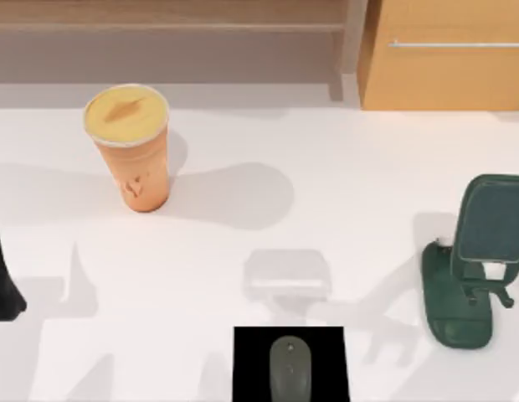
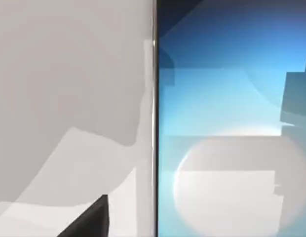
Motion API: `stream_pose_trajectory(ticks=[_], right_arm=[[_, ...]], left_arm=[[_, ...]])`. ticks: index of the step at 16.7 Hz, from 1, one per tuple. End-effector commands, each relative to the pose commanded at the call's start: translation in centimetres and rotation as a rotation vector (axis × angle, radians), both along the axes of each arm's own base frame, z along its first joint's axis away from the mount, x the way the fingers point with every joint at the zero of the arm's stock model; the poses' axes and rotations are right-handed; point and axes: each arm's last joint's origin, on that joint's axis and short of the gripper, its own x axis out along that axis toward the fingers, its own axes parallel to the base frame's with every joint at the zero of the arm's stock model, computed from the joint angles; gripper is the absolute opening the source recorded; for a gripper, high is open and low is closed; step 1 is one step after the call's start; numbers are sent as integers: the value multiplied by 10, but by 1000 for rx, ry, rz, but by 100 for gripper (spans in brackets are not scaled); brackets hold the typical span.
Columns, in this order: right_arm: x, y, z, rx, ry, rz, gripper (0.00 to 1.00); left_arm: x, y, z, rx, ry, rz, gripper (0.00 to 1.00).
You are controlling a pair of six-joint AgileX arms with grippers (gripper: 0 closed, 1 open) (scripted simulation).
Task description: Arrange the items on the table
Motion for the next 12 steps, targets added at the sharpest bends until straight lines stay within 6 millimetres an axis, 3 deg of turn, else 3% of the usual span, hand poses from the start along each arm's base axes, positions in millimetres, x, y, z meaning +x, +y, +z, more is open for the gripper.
stream_pose_trajectory(ticks=[4,9,12], right_arm=[[-1,1,-31,0,-1,1,100],[-2,1,-35,0,0,0,100],[-2,1,-35,0,0,0,77]], left_arm=[[0,0,0,0,0,0,100],[0,0,0,0,0,0,100],[0,0,0,0,0,0,100]])
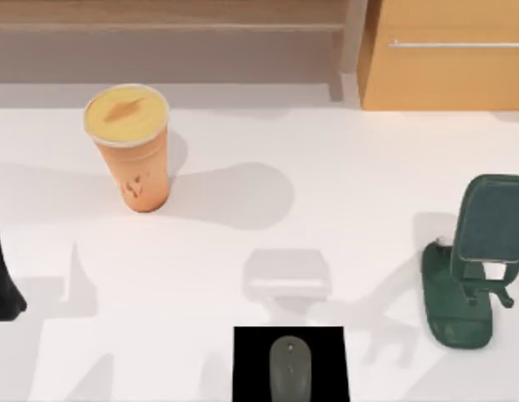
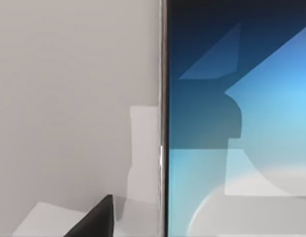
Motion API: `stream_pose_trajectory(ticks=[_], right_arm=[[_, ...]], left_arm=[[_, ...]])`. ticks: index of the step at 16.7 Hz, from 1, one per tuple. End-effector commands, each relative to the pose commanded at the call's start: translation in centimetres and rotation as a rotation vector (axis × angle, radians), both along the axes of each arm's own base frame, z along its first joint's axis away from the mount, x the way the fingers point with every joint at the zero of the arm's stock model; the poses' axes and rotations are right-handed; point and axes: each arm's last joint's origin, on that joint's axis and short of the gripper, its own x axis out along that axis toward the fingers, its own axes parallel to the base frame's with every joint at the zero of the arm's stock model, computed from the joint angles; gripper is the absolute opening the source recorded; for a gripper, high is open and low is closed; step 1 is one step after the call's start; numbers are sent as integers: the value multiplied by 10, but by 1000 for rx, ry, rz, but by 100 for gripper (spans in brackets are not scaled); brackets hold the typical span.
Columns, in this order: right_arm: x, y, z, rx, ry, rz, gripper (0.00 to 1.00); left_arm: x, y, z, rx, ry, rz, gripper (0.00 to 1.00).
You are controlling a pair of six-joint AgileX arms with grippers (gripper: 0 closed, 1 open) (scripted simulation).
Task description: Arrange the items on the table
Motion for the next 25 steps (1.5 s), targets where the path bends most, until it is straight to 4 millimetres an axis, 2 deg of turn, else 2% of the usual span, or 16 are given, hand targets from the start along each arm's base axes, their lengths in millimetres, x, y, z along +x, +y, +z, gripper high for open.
stream_pose_trajectory(ticks=[10,18,19,21,25], right_arm=[[0,0,0,0,0,0,2],[0,0,0,0,0,0,0],[-1,2,11,3,-11,-8,0],[-1,2,16,3,-12,-8,0],[-1,2,38,3,-12,-8,0]], left_arm=[[0,0,0,0,0,0,100],[0,0,0,0,0,0,100],[0,0,0,0,0,0,100],[0,0,0,0,0,0,100],[0,0,0,0,0,0,100]])
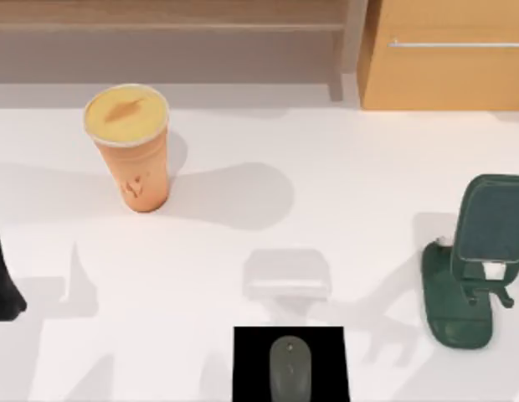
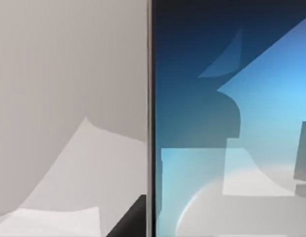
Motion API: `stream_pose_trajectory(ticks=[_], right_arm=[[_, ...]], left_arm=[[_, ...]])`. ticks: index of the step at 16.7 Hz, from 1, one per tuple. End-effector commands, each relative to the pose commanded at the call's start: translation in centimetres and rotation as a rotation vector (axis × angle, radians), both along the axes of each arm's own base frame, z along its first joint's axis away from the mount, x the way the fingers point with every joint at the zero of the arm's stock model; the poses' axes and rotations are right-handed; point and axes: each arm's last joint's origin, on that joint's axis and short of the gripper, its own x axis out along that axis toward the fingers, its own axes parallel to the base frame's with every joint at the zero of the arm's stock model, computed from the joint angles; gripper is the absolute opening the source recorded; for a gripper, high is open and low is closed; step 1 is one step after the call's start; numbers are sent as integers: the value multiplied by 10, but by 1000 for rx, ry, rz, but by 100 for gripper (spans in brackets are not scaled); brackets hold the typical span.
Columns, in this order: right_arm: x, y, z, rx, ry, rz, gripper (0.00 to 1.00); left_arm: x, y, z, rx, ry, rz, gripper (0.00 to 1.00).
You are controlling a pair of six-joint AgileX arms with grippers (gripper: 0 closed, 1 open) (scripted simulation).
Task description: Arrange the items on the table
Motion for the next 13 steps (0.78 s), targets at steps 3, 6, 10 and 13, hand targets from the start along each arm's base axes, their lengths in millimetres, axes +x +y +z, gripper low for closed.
stream_pose_trajectory(ticks=[3,6,10,13], right_arm=[[0,0,3,0,0,0,0],[1,2,4,-6,-1,-3,0],[16,41,41,-117,-83,-29,0],[20,101,87,-238,-235,-79,0]], left_arm=[[0,0,0,0,0,0,100],[0,0,0,0,0,0,100],[0,0,0,0,0,0,100],[0,0,0,0,0,0,100]])
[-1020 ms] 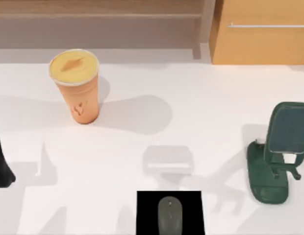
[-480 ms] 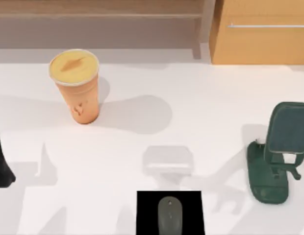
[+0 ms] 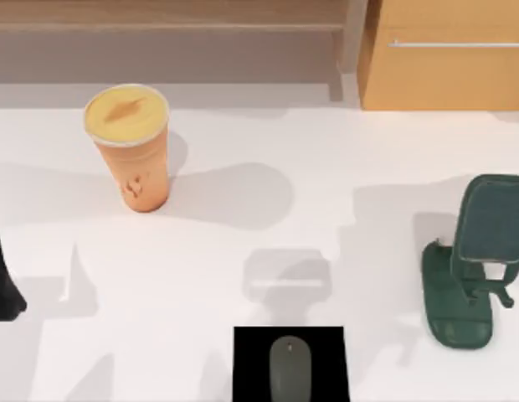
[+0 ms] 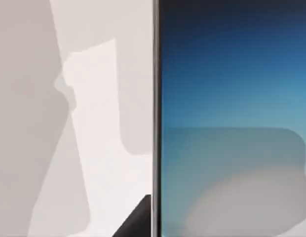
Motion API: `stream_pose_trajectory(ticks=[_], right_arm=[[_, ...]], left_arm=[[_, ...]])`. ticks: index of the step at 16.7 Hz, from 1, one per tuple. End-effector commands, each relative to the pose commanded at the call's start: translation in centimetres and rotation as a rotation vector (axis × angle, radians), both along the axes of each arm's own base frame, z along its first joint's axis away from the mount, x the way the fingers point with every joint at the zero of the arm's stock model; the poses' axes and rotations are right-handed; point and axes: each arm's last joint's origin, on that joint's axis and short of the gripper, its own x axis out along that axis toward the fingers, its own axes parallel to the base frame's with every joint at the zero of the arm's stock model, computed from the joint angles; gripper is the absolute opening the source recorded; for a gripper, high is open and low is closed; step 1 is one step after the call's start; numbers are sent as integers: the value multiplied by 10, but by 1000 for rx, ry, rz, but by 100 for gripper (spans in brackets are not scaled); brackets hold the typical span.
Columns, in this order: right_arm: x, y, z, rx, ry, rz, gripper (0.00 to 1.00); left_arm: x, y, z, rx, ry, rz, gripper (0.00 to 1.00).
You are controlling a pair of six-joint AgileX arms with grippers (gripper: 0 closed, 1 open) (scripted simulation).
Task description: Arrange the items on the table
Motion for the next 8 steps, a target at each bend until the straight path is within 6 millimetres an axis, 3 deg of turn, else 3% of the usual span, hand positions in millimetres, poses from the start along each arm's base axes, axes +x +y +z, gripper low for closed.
stream_pose_trajectory(ticks=[2,4,8], right_arm=[[-10,50,37,-44,-159,-35,0],[-35,95,71,-39,-336,-71,0],[-93,148,107,41,-591,-130,0]], left_arm=[[0,0,0,0,0,0,100],[0,0,0,0,0,0,100],[0,0,0,0,0,0,100]])
